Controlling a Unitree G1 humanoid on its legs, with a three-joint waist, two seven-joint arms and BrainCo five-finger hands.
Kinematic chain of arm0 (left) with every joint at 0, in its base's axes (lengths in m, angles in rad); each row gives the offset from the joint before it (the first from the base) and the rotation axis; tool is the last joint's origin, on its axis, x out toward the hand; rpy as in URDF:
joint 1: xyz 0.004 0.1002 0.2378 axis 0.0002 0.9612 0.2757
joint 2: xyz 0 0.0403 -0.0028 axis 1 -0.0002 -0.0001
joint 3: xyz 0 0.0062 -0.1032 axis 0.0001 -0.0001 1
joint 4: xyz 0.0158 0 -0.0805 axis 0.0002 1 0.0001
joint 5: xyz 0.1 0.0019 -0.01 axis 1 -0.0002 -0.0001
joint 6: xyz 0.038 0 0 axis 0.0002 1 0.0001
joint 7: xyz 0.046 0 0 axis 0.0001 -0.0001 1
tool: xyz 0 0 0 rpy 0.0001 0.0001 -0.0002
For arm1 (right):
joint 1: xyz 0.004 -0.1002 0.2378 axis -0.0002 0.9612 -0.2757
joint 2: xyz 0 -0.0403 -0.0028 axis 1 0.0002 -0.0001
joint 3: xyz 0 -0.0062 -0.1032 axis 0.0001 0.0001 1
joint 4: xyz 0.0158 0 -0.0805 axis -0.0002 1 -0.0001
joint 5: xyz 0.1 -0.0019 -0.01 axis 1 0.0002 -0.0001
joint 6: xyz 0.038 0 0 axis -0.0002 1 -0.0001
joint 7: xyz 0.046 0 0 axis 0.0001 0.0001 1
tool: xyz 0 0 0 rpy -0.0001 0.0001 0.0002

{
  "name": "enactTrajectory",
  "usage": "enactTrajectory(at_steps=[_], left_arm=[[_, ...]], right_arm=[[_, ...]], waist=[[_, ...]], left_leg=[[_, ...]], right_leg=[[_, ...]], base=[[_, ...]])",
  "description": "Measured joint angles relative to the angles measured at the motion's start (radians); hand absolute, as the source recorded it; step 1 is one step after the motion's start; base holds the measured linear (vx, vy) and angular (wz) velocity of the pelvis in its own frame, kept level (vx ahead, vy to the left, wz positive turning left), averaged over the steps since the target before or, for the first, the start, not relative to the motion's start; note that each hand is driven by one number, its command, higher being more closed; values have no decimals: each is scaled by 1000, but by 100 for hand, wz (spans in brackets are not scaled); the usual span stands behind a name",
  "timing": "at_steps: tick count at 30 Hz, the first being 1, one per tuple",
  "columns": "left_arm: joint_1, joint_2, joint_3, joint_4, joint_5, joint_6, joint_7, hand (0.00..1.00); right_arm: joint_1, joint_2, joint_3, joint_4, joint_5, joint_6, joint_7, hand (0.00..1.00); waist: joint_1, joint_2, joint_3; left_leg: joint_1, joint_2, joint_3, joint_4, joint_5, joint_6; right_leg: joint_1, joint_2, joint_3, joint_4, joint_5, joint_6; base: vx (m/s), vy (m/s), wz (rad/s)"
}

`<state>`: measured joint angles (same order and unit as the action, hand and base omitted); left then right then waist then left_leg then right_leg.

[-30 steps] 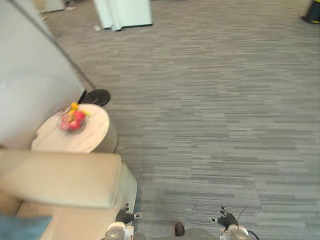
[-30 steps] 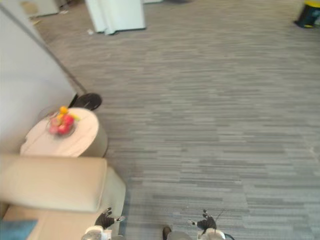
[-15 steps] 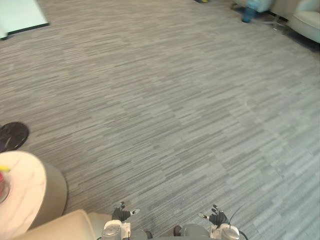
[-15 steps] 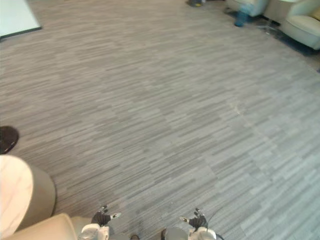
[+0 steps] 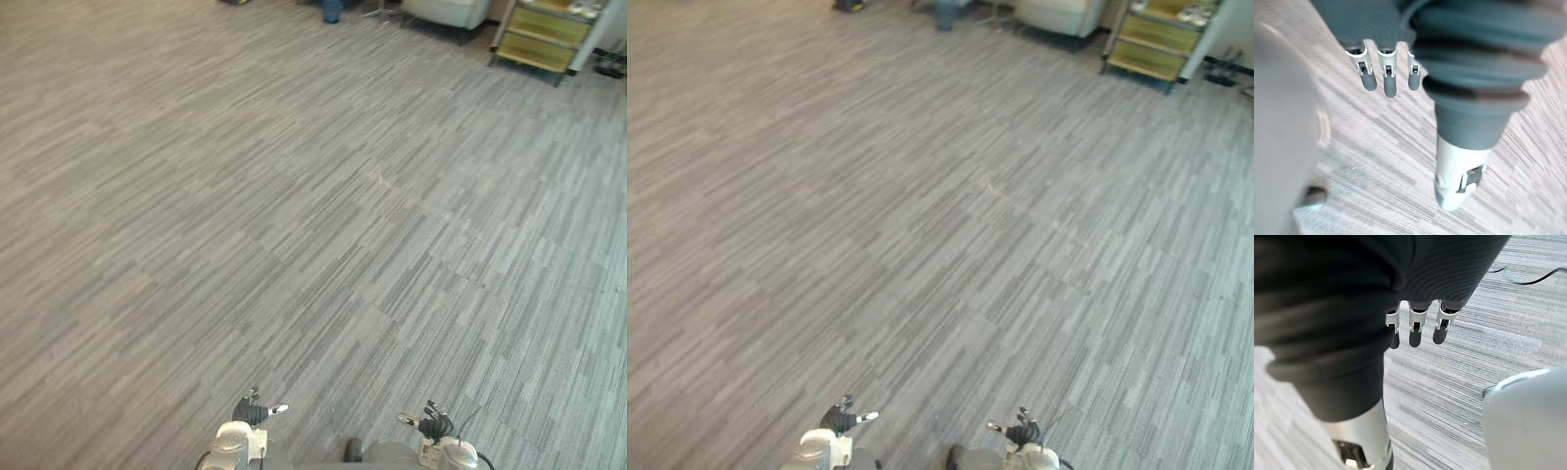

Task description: Pick up cushions and gather them together orderly.

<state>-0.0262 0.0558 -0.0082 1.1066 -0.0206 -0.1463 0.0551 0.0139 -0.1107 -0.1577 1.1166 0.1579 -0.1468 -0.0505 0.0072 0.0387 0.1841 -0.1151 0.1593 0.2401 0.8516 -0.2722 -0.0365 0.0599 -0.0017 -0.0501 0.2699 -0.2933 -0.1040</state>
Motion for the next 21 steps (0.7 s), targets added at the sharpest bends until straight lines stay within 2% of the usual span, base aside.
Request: enactTrajectory(at_steps=[1,2,3,4,5,6,7,8,9,10,11,12,13,14,15,16,17,18,19,21], left_arm=[[0,0,-2,-3,0,0,-1,0],[1,1,-13,-11,0,-1,0,0],[0,1,-19,-22,0,-6,0,0],[0,0,-23,-25,0,-6,1,0],[1,-3,-33,-32,0,-7,0,0],[3,-6,-43,-35,0,-7,1,0],[3,-1,-49,-36,0,-9,0,0],[1,6,-48,-38,0,-10,0,0],[1,17,-48,-37,0,-11,0,0],[-2,20,-46,-39,0,-10,-1,0],[-2,21,-45,-40,0,-10,-1,0],[-2,25,-45,-40,-1,-11,1,0],[-3,29,-49,-38,-1,-9,0,0],[-1,27,-50,-32,-1,1,1,0],[0,28,-61,-22,-1,4,1,0],[0,28,-73,-13,-1,5,1,0],[-3,28,-94,-3,0,6,1,0],[-9,26,-100,1,-1,6,1,0],[-13,25,-99,7,-1,7,1,0],[-12,24,-99,7,-1,7,1,0]], right_arm=[[2,-4,-3,2,0,1,0,0],[6,-8,-15,9,1,1,0,0],[8,-10,-46,14,8,4,-5,0],[8,-10,-50,14,11,4,-6,0],[8,-9,-58,14,18,4,-8,0],[7,-9,-64,14,19,4,-9,0],[6,1,-65,15,21,4,-9,0],[5,24,-65,16,23,5,-9,0],[7,41,-65,16,31,7,-8,0],[18,58,-74,12,39,10,-9,0],[24,63,-76,8,39,10,-10,0],[28,69,-78,6,39,10,-10,0],[27,74,-79,6,40,11,-7,0],[27,76,-79,6,40,10,-7,0],[27,76,-86,-1,47,10,-5,0],[27,74,-86,-2,49,9,-5,0],[27,71,-87,-5,50,7,-5,0],[24,69,-87,-8,51,7,-5,0],[20,70,-87,-16,51,3,-4,0],[13,68,-87,-32,51,-1,-5,0]], waist=[[0,-2,1],[1,-8,3],[4,-11,6],[4,-8,5],[6,5,3],[14,24,-4],[33,25,-5],[41,-2,-18],[39,-27,-34],[33,-54,-46],[39,-61,-47],[39,-73,-45],[37,-79,-41],[29,-78,-40],[28,-80,-38],[27,-77,-38],[19,-68,-34],[13,-63,-32],[7,-60,-32],[-3,-49,-24]], left_leg=[[-13,-18,-1,-22,-20,7],[-43,-63,-3,-99,-48,19],[-113,-148,-20,-295,-31,7],[-129,-166,-33,-350,-10,-2],[-151,-190,-74,-483,49,-32],[-171,-189,-119,-600,111,-52],[-186,-184,-144,-614,227,-32],[-184,-202,-140,-592,247,21],[-192,-219,-128,-570,214,32],[-193,-225,-103,-512,164,69],[-179,-224,-85,-500,149,82],[-148,-227,-67,-498,124,90],[-89,-232,-58,-500,92,102],[-41,-234,-59,-507,74,108],[31,-239,-60,-534,67,112],[81,-239,-60,-564,68,112],[159,-234,-60,-623,67,112],[219,-225,-59,-679,66,110],[258,-212,-58,-718,63,106],[301,-176,-51,-758,55,90]], right_leg=[[6,-8,10,-4,1,1],[18,-34,29,-12,1,2],[50,-72,64,-50,-5,4],[59,-75,71,-62,-6,7],[75,-74,89,-95,-5,10],[92,-60,116,-122,-9,18],[112,-52,151,-137,-28,48],[117,-72,184,-131,-54,51],[114,-91,199,-110,-61,55],[68,-104,226,12,-62,66],[53,-103,238,74,-63,80],[25,-102,252,177,-57,132],[-42,-99,259,379,-18,276],[-85,-98,255,528,4,344],[-130,-101,225,651,0,331],[-153,-106,193,697,-10,302],[-188,-121,127,715,-32,248],[-224,-128,69,686,-53,208],[-257,-127,21,631,-69,187],[-319,-121,-64,477,-71,170]], base=[[299,74,-74],[314,110,-69],[314,121,-69],[328,128,-66],[289,148,-54],[410,236,-91],[544,298,-103],[503,234,-87],[654,207,-59],[552,150,-36],[555,152,-40],[425,114,-44],[501,121,-41],[568,130,-38],[460,98,-25],[445,73,-25],[406,40,-18],[375,16,-9],[350,-26,-1],[384,-83,-7]])
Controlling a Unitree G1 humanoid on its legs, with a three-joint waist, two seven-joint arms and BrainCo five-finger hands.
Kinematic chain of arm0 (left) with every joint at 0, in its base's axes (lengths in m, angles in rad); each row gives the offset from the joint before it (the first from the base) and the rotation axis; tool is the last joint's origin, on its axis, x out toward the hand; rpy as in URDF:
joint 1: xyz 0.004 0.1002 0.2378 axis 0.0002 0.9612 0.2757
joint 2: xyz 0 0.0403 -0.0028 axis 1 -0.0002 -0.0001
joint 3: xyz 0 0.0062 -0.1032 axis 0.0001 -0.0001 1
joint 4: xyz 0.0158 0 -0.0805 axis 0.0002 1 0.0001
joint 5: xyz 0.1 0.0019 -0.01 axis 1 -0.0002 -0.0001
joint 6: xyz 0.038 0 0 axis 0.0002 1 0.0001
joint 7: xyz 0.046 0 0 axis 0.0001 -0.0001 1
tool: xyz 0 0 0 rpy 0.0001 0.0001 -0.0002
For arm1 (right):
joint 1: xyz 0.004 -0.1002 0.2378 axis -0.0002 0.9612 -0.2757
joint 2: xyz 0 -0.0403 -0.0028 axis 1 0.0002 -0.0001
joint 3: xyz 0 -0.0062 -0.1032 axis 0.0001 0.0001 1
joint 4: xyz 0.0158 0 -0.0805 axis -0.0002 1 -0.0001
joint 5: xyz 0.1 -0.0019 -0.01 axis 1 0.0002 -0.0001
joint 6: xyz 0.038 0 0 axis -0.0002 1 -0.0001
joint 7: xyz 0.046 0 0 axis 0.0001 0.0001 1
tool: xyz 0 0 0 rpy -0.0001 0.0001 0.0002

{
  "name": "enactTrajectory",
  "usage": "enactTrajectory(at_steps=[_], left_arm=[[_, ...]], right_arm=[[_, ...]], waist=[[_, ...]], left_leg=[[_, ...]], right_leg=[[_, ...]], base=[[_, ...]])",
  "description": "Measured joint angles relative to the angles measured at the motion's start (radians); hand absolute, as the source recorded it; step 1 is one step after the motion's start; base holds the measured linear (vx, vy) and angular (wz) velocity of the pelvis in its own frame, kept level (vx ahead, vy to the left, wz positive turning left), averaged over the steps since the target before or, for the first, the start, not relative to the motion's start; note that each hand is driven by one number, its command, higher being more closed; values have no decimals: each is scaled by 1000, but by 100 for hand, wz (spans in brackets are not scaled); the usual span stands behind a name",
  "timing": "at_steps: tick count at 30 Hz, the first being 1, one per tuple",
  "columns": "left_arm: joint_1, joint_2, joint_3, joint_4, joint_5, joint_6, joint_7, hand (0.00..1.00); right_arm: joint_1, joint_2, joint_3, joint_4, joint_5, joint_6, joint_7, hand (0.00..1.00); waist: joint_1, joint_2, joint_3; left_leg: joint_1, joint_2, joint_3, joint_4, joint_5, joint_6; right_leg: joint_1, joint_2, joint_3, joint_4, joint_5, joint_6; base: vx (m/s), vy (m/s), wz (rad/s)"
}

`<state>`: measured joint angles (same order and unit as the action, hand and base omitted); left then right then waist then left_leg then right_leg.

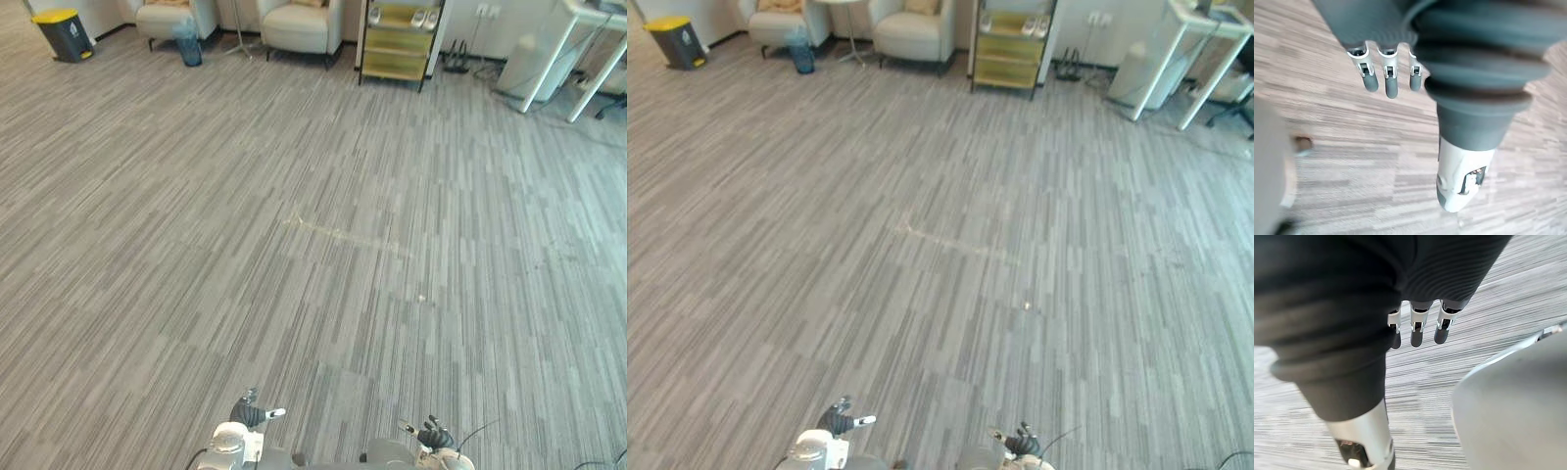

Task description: Pick up cushions and gather them together orderly.

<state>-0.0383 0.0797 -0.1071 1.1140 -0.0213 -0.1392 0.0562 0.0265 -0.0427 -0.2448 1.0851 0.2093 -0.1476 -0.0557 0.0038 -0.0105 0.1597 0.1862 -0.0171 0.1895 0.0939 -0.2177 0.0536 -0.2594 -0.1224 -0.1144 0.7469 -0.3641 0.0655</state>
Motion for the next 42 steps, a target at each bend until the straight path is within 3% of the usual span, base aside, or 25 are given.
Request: enactTrajectory(at_steps=[2,3,5,7,8,10,12,16,19,20,21,22,23,25,27,28,29,31,33,35,36,38,39,40,42], left_arm=[[2,-2,0,-1,0,0,1,0],[3,0,0,-1,-1,0,1,0],[12,-19,10,7,0,0,1,0],[13,-45,14,9,0,-1,0,0],[9,-68,49,6,0,-1,0,0],[18,-97,132,-20,-1,-2,1,0],[20,-100,136,-43,-2,-6,1,0],[15,-99,117,-60,-2,-10,1,0],[15,-98,88,-63,-2,-19,2,0],[15,-98,77,-63,-3,-23,1,0],[14,-99,71,-62,-3,-22,0,0],[12,-89,69,-62,-3,-23,0,0],[12,-75,70,-60,-3,-23,0,0],[12,-65,70,-59,-3,-21,-2,0],[12,-58,71,-59,-15,-21,-2,0],[13,-54,71,-53,-22,-20,-2,0],[12,-54,70,-43,-22,-19,-2,0],[13,-42,66,-10,-21,-5,-2,0],[8,-39,59,-1,-22,-2,-1,0],[7,-41,51,-1,-22,-2,-1,0],[7,-44,50,-1,-22,-2,-1,0],[3,-51,50,-3,-22,-2,0,0],[9,-53,50,0,-22,-1,1,0],[6,-58,52,1,-22,-2,2,0],[2,-68,62,9,-20,-2,-1,0]], right_arm=[[-16,-6,4,-2,4,-1,-1,0],[-17,-6,11,-4,6,-1,-1,0],[-12,-27,11,-4,7,-1,-2,0],[-14,-39,11,-1,6,-1,0,0],[-15,-42,3,-3,7,1,0,0],[-6,-36,16,-13,17,2,-5,0],[-2,-36,13,-10,27,2,-4,0],[-20,-37,11,-4,27,2,-5,0],[-11,-43,3,11,25,4,-6,0],[-6,-45,3,21,25,4,-7,0],[-7,-49,4,33,24,5,-8,0],[-6,-49,4,41,24,11,-12,0],[3,-37,4,44,23,12,-13,0],[16,-28,4,42,2,12,-11,0],[21,-23,-14,52,-16,17,-6,0],[18,-17,-27,51,-16,17,-4,0],[18,-15,-28,52,-16,17,-3,0],[26,-14,-29,28,-16,17,4,0],[25,-17,-29,11,-15,11,7,0],[24,-16,-39,-11,-13,8,8,0],[23,-15,-51,-11,-13,9,7,0],[21,-16,-71,-5,-12,10,5,0],[19,-21,-76,1,-11,11,3,0],[13,-31,-86,3,-13,13,1,0],[9,-29,-109,3,-14,13,0,0]], waist=[[-2,15,9],[-6,11,7],[-18,21,-2],[-14,53,-17],[-13,72,-8],[-10,82,9],[3,77,17],[10,75,17],[22,87,18],[30,102,10],[36,108,5],[54,93,-7],[52,50,-27],[49,12,-48],[54,-4,-50],[50,-9,-45],[48,-8,-42],[37,1,-28],[17,13,-21],[-6,13,-19],[-8,14,-18],[-12,7,-9],[-12,0,-1],[-8,32,-5],[-11,44,2]], left_leg=[[25,39,19,-10,-10,-18],[29,48,17,-7,-23,-40],[68,69,-19,16,-54,-89],[18,94,-42,130,-52,-93],[-58,114,-57,325,-34,-119],[-189,173,-55,678,81,-130],[-259,199,17,815,8,-118],[-374,133,67,529,-23,-110],[-404,48,22,73,112,-132],[-434,47,16,24,148,-147],[-454,57,8,35,193,-118],[-446,49,7,63,274,-80],[-443,12,7,74,275,-32],[-442,-21,12,118,232,-5],[-399,-38,17,171,137,-3],[-338,-49,10,169,95,1],[-306,-53,7,166,78,3],[-139,-65,-15,97,52,3],[-22,-53,-48,22,50,6],[18,-28,-92,-6,49,7],[26,-19,-100,-16,46,3],[64,19,-123,-39,-8,-57],[104,40,-137,-49,-36,-84],[108,72,-146,-41,-34,-84],[99,89,-153,35,-30,-82]], right_leg=[[-43,29,-35,-211,72,-21],[-56,51,-26,-380,183,-30],[-53,71,-8,-396,340,-71],[-46,86,-18,-388,305,-93],[-10,96,-22,-400,280,-105],[96,118,-16,-451,252,-127],[252,126,28,-524,221,-151],[343,106,92,-598,187,-145],[398,98,145,-646,148,-133],[421,114,155,-670,136,-125],[441,124,165,-682,121,-119],[471,112,191,-679,98,-102],[479,82,201,-661,81,-84],[449,49,220,-564,77,-78],[370,52,260,-271,72,79],[293,55,287,-50,114,214],[263,56,289,45,120,210],[149,23,199,282,76,130],[60,18,119,207,24,19],[-8,26,88,-10,24,-1],[-22,32,91,-86,41,-5],[-60,36,96,-401,223,-10],[-45,43,81,-436,385,-13],[-35,67,66,-410,356,-39],[-42,74,48,-323,277,-66]], base=[[346,-122,-19],[284,-133,-3],[473,-249,11],[498,-282,5],[437,-269,-1],[428,-209,-20],[428,-150,-51],[305,-33,-48],[408,91,-50],[450,163,-47],[448,184,-49],[603,211,-34],[759,213,-18],[742,173,15],[562,130,9],[433,85,-1],[537,88,0],[545,46,7],[483,-44,36],[386,-127,71],[515,-230,90],[525,-269,67],[538,-286,18],[528,-289,7],[451,-287,11]])
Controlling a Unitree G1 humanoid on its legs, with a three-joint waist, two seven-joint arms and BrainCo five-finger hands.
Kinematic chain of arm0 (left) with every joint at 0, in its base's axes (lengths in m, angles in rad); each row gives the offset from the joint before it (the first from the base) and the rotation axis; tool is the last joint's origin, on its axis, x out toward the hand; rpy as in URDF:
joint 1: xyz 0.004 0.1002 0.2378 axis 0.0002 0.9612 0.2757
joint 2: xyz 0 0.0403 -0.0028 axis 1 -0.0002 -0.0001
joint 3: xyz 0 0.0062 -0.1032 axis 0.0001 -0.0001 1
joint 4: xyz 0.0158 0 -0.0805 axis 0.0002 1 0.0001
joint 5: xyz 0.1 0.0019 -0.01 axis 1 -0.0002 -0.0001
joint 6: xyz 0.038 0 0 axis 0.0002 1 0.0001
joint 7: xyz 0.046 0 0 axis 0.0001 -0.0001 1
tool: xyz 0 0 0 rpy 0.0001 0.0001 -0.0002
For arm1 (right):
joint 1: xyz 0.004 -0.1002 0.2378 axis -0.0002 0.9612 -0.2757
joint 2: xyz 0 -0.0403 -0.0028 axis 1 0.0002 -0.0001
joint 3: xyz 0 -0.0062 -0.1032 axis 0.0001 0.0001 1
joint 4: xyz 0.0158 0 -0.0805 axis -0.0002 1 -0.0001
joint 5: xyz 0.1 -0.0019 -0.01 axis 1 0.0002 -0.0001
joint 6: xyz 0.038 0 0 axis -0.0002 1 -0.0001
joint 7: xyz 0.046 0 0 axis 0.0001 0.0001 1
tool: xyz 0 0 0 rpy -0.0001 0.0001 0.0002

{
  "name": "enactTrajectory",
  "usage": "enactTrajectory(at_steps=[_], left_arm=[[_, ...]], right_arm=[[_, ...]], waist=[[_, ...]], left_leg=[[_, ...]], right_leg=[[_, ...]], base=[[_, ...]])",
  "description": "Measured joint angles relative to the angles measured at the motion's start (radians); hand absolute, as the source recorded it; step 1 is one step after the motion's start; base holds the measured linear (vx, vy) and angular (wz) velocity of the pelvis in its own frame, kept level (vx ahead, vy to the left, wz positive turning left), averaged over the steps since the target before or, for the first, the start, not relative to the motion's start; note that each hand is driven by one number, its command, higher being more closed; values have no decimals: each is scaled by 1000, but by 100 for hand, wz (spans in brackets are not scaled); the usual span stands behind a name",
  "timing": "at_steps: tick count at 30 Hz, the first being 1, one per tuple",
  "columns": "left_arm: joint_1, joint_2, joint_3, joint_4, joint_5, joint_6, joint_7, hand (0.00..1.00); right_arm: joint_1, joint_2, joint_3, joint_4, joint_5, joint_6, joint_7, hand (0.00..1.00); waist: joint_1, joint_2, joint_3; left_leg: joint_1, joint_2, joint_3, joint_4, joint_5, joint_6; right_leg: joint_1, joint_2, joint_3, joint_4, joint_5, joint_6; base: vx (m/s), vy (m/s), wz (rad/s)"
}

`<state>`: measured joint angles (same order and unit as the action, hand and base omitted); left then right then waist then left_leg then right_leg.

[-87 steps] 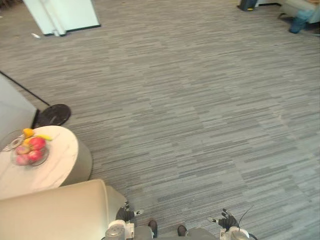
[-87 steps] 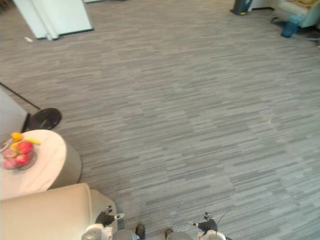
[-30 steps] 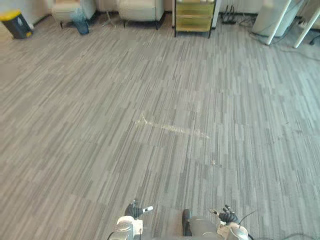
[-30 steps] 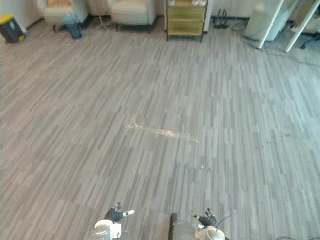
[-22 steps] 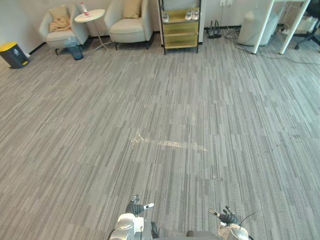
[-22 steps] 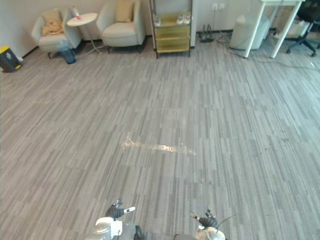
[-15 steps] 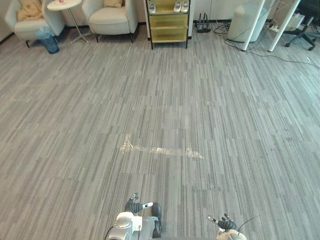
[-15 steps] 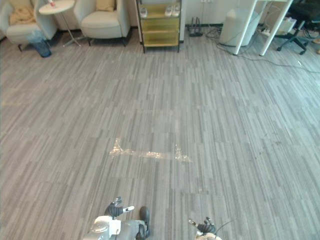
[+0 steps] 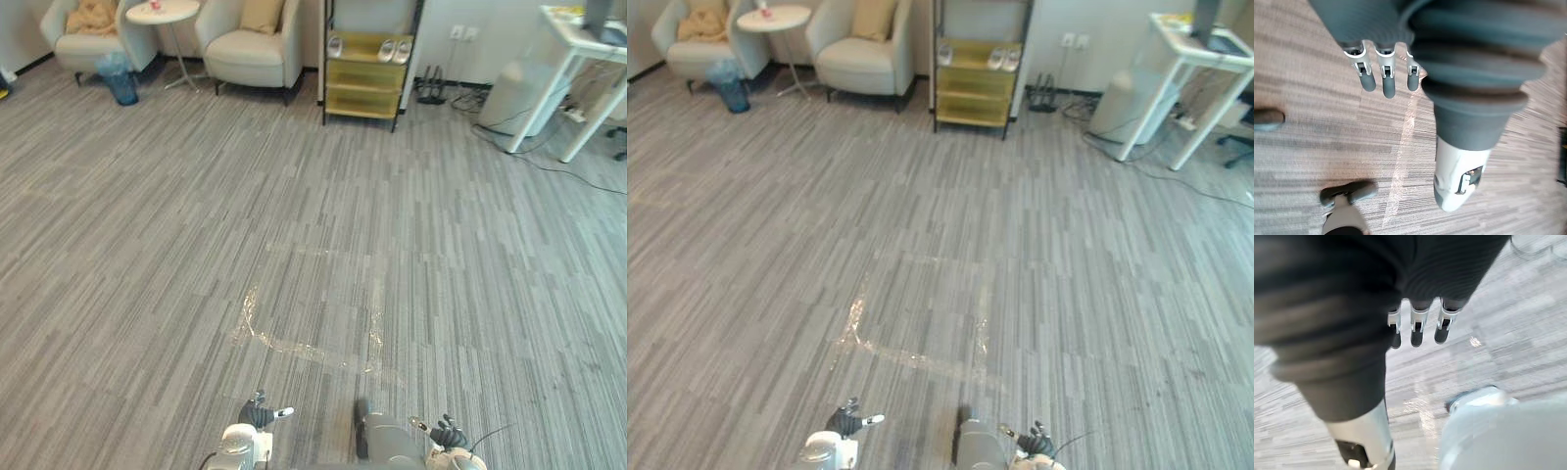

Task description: Pick up cushions and gather them together orderly.

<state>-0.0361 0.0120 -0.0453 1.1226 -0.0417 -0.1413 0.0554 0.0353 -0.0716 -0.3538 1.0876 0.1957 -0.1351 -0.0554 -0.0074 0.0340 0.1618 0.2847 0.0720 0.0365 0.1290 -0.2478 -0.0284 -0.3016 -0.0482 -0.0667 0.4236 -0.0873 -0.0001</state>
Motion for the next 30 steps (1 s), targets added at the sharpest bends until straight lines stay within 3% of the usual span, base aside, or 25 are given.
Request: enactTrajectory(at_steps=[2,3,4,5,6,9,11,12,14,15,16,17,18,19,21,22,23,25,26,27,28,30], left_arm=[[1,-30,68,-10,0,0,1,0],[7,-48,108,-34,0,0,0,0],[13,-54,118,-45,0,0,0,0],[30,-62,138,-86,0,-2,0,0],[34,-60,142,-101,0,-3,0,0],[39,-63,143,-118,0,-9,0,0],[35,-63,134,-123,0,-9,0,0],[31,-63,132,-123,0,-11,-1,0],[27,-63,132,-123,0,-15,0,0],[27,-59,114,-121,-2,-19,0,0],[28,-34,91,-118,-2,-20,0,0],[27,-28,86,-116,-2,-20,-1,0],[19,-24,86,-109,-1,-12,-3,0],[20,-22,86,-109,-1,-12,-3,0],[17,-16,76,-97,-1,-9,-3,0],[15,-6,59,-83,-1,-2,-3,0],[14,-3,54,-79,-1,0,-2,0],[18,14,22,-46,-1,0,-1,0],[17,20,21,-39,-2,0,0,0],[15,23,21,-35,-2,0,0,0],[11,26,21,-28,-3,0,0,0],[14,24,21,-28,-3,0,0,0]], right_arm=[[24,2,-14,-7,3,9,-4,0],[37,-1,8,-20,3,9,-5,0],[39,-5,17,-25,3,9,-5,0],[47,-8,45,-53,4,8,-8,0],[47,-5,56,-52,9,8,-8,0],[30,22,52,-51,38,8,-6,0],[23,31,43,-51,44,8,-6,0],[24,32,42,-49,44,8,-6,0],[24,31,43,-47,44,9,-8,0],[23,28,45,-39,44,9,-10,0],[21,38,46,-26,42,9,-10,0],[22,44,47,-17,42,9,-10,0],[25,56,50,-12,39,9,-8,0],[27,61,50,-11,38,9,-7,0],[30,69,49,-9,37,10,-4,0],[25,71,45,-10,33,7,0,0],[25,67,42,-10,28,8,0,0],[40,55,45,-12,11,8,0,0],[40,51,44,-14,9,7,1,0],[39,50,44,-13,9,7,2,0],[30,50,44,-11,8,7,2,0],[16,41,44,-11,8,6,2,0]], waist=[[-12,13,-4],[-11,19,1],[-7,22,4],[8,24,15],[14,18,16],[26,7,16],[33,6,15],[42,6,15],[53,10,13],[71,8,6],[72,-20,-17],[68,-37,-27],[65,-68,-39],[70,-77,-46],[69,-84,-51],[61,-80,-43],[62,-78,-41],[52,-52,-31],[45,-52,-31],[44,-51,-31],[41,-51,-31],[37,-36,-22]], left_leg=[[-89,28,-15,276,6,-12],[-202,63,-6,545,76,-71],[-245,84,3,633,121,-73],[-341,161,56,857,122,-65],[-370,173,84,893,109,-61],[-463,153,197,747,24,-30],[-496,68,209,446,24,-27],[-500,14,180,253,74,-31],[-507,-26,128,80,142,-36],[-518,-39,90,56,242,-34],[-526,-72,94,83,286,8],[-531,-86,101,97,265,24],[-529,-107,125,140,219,49],[-527,-113,138,158,201,55],[-486,-129,149,166,148,76],[-404,-140,144,127,118,78],[-366,-141,143,112,108,76],[-217,-140,131,26,98,72],[-160,-134,125,-16,98,72],[-146,-132,121,-25,98,72],[-128,-117,115,-32,98,72],[-113,-85,108,-35,84,50]], right_leg=[[68,9,-37,5,-69,-20],[128,25,-52,-23,-90,-35],[155,36,-53,-34,-98,-43],[245,66,-51,-73,-123,-71],[287,68,-50,-91,-140,-85],[412,47,-21,-182,-143,-66],[462,22,0,-232,-154,-48],[483,9,18,-253,-167,-41],[507,5,38,-268,-188,-27],[520,5,66,-271,-221,-6],[541,-22,91,-271,-244,9],[542,-35,95,-266,-246,12],[523,-67,126,-202,-243,13],[506,-74,144,-157,-243,13],[425,-76,190,70,-214,61],[328,-80,182,322,-148,168],[298,-82,167,399,-154,164],[239,-98,51,508,-209,108],[209,-109,-21,466,-237,68],[193,-109,-41,433,-246,59],[143,-101,-80,300,-257,49],[97,-60,-77,116,-219,42]], base=[[422,-283,41],[324,-203,31],[465,-247,7],[378,-173,-13],[439,-185,-21],[319,-92,-29],[413,39,-27],[415,91,-31],[420,166,-42],[628,284,-57],[658,271,-43],[582,186,-23],[456,130,-12],[544,179,-19],[522,183,-12],[489,167,-10],[555,178,-10],[440,96,7],[350,35,18],[321,-22,25],[346,-73,24],[347,-110,24]])
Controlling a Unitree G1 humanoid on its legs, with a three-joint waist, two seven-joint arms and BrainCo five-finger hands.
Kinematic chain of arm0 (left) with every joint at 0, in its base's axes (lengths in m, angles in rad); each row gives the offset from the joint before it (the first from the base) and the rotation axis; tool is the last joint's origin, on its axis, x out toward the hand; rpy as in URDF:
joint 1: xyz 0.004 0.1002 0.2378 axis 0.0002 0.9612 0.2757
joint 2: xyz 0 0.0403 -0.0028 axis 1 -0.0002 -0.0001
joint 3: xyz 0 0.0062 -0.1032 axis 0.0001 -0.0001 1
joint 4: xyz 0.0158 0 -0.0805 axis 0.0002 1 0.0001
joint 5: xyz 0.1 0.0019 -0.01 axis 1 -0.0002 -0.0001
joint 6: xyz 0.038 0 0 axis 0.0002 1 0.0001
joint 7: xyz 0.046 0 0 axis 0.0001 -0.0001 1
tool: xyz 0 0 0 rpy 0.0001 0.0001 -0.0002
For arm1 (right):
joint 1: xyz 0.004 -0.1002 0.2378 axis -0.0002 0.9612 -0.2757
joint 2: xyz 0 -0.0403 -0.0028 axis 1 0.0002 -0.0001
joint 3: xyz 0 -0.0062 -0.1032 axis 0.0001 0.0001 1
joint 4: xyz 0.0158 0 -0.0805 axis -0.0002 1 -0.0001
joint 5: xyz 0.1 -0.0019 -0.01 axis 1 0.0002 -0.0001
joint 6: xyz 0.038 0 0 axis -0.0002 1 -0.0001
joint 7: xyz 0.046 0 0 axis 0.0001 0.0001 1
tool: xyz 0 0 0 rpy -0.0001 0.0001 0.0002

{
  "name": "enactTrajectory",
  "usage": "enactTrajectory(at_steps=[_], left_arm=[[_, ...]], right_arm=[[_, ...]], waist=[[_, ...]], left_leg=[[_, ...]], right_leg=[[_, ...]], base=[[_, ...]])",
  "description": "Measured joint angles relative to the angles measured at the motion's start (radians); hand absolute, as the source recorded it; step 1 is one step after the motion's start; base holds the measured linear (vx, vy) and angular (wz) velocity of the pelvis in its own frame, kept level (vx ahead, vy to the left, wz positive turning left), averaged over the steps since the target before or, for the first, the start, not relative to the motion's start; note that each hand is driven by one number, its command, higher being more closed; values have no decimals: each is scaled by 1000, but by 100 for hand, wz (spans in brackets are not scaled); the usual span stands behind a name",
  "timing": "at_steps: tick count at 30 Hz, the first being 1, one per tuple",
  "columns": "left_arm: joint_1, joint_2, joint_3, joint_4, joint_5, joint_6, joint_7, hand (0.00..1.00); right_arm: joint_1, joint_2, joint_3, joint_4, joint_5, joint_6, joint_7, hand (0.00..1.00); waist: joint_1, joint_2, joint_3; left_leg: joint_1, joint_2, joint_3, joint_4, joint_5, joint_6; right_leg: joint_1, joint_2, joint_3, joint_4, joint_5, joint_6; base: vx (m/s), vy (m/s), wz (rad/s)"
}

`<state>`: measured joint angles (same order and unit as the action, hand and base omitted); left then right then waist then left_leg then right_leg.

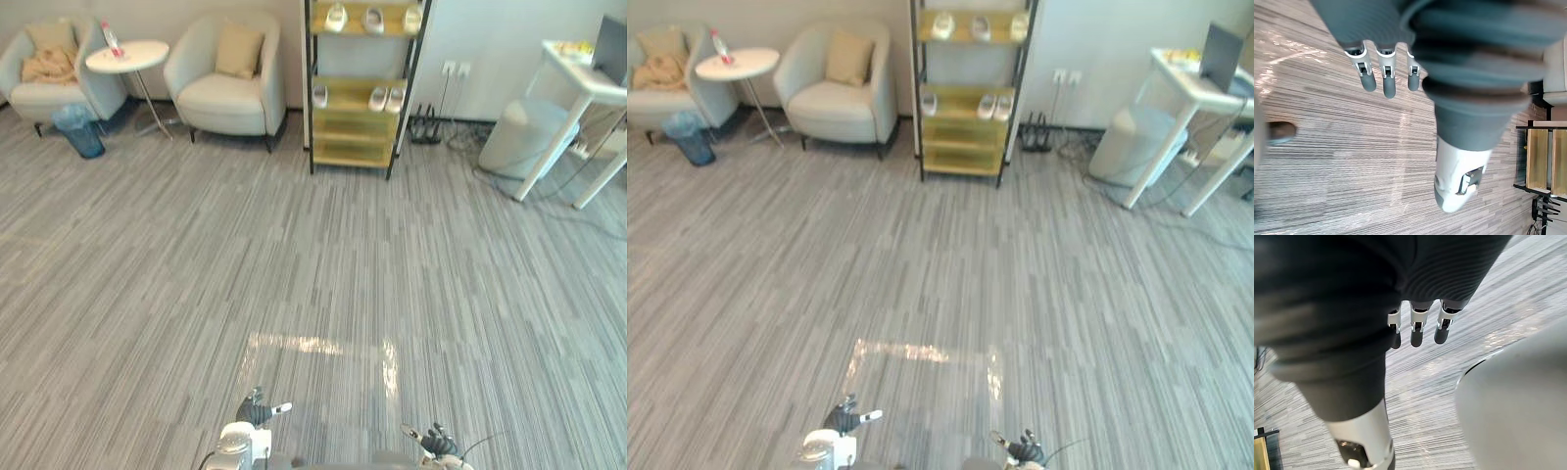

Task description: Pick up cushions and gather them together orderly.

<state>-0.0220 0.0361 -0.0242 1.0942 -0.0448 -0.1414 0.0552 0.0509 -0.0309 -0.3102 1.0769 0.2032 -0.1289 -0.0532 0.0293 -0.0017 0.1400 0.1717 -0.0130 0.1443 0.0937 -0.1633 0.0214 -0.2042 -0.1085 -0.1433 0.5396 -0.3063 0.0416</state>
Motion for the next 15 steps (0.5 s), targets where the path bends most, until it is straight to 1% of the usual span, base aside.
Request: enactTrajectory(at_steps=[1,2,3,4,5,6,7,8,9,10,11,12,13,14,15], left_arm=[[6,6,3,-2,-2,-1,0,0],[10,20,4,-1,-5,-1,0,0],[11,16,4,8,-7,0,1,0],[14,10,8,9,-7,-2,-1,0],[14,-6,21,20,-7,-2,-1,0],[14,-11,27,22,-7,-1,-1,0],[11,-23,51,18,-3,-2,-1,0],[10,-27,62,15,-3,-1,-1,0],[6,-46,97,-8,-5,-2,-2,0],[14,-64,121,-48,-6,-7,-1,0],[17,-66,121,-56,-6,-8,-1,0],[16,-70,121,-71,-7,-10,-1,0],[17,-72,120,-74,-7,-10,-1,0],[15,-75,119,-84,-7,-10,-1,0],[15,-76,119,-85,-7,-11,-1,0]], right_arm=[[-5,-4,1,5,0,1,0,0],[-2,-4,1,11,2,1,0,0],[-4,-17,-1,14,4,1,1,0],[-5,-26,-1,16,3,1,0,0],[-9,-35,-3,15,3,0,0,0],[-10,-36,-3,16,3,1,0,0],[-7,-39,-16,15,14,1,-3,0],[-3,-36,-22,13,15,1,-3,0],[16,-26,-18,-8,16,0,-5,0],[30,-31,4,-25,17,1,-6,0],[32,-29,6,-31,17,1,-7,0],[36,-22,8,-41,22,1,-6,0],[33,-19,9,-42,32,0,-6,0],[30,-9,11,-42,35,1,-6,0],[29,-8,12,-42,35,1,-7,0]], waist=[[-4,-3,4],[-11,-25,8],[-19,-14,10],[-16,14,1],[-18,37,4],[-20,40,4],[-24,46,8],[-24,45,9],[-25,38,19],[-13,39,23],[-9,40,24],[-1,38,23],[1,38,23],[8,37,24],[10,37,24]], left_leg=[[12,11,-4,-6,-15,-23],[33,1,-21,-7,-31,-45],[48,12,-32,-8,-40,-55],[48,42,-38,-1,-40,-56],[46,59,-46,21,-45,-64],[42,62,-46,30,-45,-64],[11,73,-48,117,-50,-72],[-13,80,-50,187,-55,-81],[-109,110,-51,441,-53,-98],[-210,163,-29,682,-42,-104],[-224,178,-17,712,-50,-99],[-247,198,15,716,-63,-85],[-264,196,19,684,-69,-77],[-283,180,14,582,-73,-75],[-293,168,3,538,-74,-77]], right_leg=[[-10,28,22,-172,110,-1],[-5,28,46,-253,285,-24],[4,41,40,-240,278,-39],[16,63,43,-252,269,-52],[33,75,34,-268,259,-57],[36,77,31,-272,257,-59],[64,81,14,-291,242,-68],[84,80,9,-303,231,-72],[141,84,-10,-322,205,-74],[203,100,-25,-333,174,-90],[221,103,-25,-335,167,-92],[251,105,-21,-338,151,-86],[262,104,-12,-340,141,-85],[268,101,8,-342,132,-77],[270,100,18,-341,129,-74]], base=[[334,-157,30],[419,-215,26],[403,-242,7],[315,-216,-8],[228,-177,-8],[205,-179,14],[189,-175,21],[203,-204,48],[210,-184,51],[214,-160,43],[190,-118,7],[122,-65,-15],[187,-43,-32],[138,-10,-30],[190,43,-43]])
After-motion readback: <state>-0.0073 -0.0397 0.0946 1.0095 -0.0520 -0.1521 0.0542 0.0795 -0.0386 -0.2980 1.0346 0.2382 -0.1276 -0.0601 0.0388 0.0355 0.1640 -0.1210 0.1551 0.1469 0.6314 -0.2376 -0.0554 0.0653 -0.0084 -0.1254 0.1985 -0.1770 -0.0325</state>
